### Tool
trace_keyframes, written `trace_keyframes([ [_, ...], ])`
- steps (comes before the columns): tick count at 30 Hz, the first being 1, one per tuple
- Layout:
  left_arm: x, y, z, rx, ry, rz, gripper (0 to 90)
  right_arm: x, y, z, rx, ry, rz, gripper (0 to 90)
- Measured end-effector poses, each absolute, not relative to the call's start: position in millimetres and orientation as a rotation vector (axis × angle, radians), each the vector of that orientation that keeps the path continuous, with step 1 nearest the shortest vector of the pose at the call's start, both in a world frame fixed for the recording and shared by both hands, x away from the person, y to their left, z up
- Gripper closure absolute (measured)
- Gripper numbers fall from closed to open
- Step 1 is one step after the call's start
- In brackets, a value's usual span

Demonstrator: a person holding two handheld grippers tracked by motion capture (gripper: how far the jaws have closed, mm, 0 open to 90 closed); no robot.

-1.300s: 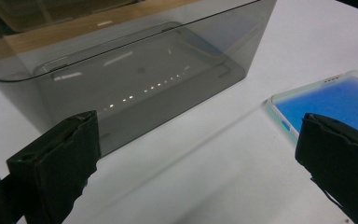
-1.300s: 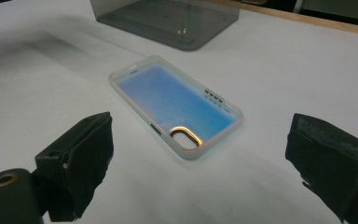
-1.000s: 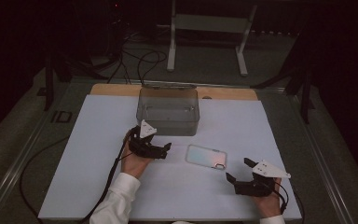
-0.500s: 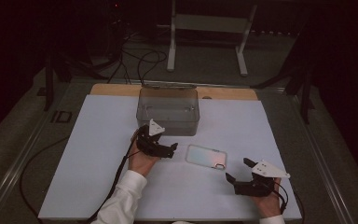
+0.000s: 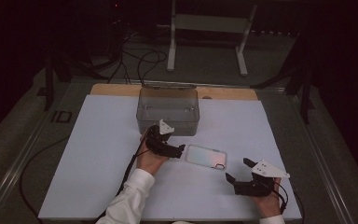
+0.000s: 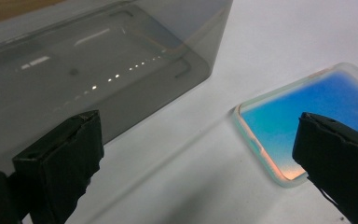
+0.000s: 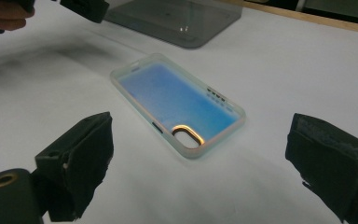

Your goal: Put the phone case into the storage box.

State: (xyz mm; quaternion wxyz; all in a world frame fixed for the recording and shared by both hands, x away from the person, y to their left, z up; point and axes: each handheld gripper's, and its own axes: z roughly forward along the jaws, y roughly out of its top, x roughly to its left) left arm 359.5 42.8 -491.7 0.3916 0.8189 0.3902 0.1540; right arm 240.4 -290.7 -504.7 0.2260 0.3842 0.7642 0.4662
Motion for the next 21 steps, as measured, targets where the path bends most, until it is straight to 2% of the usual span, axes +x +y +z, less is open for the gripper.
trace_keyframes([
  [21, 366.4, 21.6, -502.0, 2.112, 1.02, 0.308, 5.7, 240.7, -290.1, -505.2, 1.058, 2.116, 1.282, 7.7],
])
